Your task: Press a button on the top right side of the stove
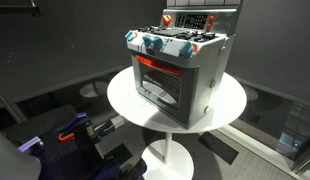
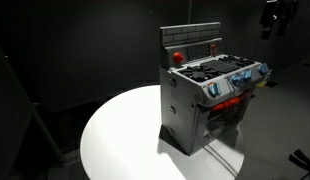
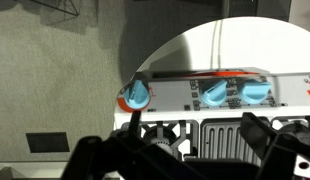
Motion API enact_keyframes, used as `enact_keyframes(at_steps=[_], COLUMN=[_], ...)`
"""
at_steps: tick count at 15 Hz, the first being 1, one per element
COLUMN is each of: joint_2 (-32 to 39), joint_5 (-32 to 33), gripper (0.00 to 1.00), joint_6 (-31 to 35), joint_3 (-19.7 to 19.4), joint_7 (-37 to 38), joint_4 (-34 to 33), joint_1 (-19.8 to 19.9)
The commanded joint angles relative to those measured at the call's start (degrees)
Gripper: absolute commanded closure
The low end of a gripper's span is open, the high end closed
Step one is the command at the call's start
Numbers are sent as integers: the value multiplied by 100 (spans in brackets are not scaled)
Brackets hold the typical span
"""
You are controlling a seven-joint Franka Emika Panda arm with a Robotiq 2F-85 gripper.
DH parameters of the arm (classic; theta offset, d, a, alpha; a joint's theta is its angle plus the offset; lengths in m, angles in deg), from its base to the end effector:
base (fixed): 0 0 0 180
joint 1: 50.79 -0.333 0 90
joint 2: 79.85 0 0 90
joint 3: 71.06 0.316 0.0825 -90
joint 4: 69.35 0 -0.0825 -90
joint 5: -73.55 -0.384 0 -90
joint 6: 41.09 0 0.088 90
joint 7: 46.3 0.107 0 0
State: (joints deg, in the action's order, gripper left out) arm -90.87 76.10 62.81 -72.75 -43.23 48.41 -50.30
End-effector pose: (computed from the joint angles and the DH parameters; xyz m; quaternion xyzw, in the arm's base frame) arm 0.4942 -0.0233 0.5161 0.9987 -0.0396 -0.0246 0.0188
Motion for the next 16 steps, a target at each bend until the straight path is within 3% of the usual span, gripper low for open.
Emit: enact_keyframes(at_steps=[1, 16], joint_2=[-459, -430], joint_5=[32, -7], gripper=[0, 0], joint_6=[47, -13], joint_3=[63, 75], joint_7=[-44, -8], joint_4=[402, 473], joint_1=[17, 30])
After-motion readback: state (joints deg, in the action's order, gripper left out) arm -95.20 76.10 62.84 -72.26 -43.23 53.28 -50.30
